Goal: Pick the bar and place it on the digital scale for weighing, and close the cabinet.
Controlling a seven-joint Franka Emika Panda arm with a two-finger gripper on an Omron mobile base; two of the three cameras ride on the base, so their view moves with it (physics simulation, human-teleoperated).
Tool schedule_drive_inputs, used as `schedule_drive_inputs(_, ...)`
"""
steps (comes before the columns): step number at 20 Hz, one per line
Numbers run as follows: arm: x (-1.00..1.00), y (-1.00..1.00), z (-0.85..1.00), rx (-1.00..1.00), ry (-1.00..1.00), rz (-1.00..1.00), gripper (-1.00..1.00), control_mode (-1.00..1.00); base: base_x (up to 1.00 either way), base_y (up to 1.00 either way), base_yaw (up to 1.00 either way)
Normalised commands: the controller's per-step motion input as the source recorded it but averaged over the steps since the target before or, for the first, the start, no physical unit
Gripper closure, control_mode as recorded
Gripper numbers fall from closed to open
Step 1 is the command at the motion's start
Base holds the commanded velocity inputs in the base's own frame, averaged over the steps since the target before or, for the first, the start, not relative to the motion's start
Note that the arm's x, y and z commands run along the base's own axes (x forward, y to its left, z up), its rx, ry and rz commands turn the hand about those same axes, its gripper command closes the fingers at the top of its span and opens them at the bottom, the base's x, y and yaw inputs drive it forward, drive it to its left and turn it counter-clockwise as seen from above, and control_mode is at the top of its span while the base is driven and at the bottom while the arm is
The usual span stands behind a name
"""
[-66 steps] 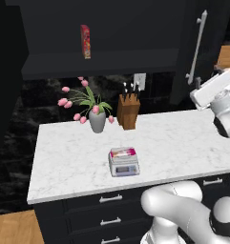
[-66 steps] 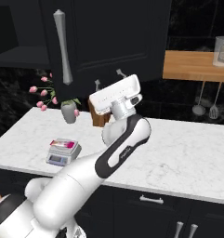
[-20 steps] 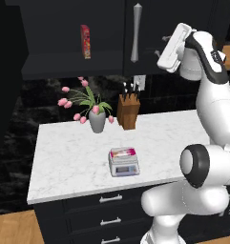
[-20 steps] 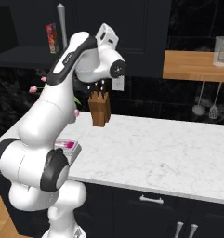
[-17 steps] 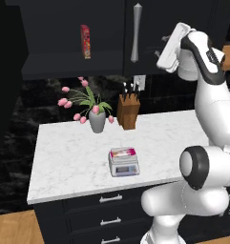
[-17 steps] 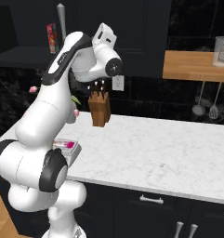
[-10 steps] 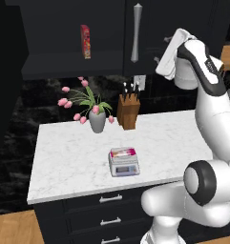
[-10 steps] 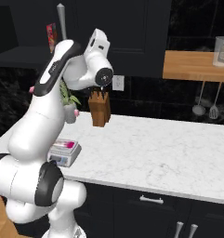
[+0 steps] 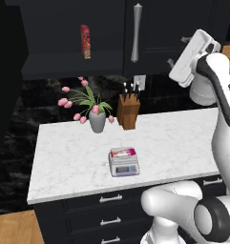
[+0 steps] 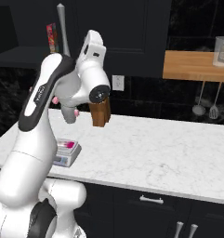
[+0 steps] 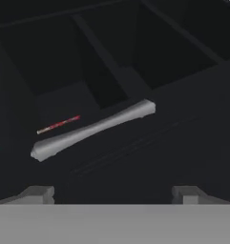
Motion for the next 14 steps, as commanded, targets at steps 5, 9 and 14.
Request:
schedule_drive_inputs(5,-1.0,-0.24,0.01,-0.17,-0.17,0.0,-1.0,-1.0,0.0,0.0,0.0)
schedule_drive_inputs(9,-1.0,0.0,0.0,-0.17,-0.26,0.0,-1.0,-1.0,0.0,0.0,0.0)
schedule_drive_inputs(14,-1.0,0.05,0.0,-0.14,-0.27,0.0,-1.0,-1.0,0.0,0.0,0.0)
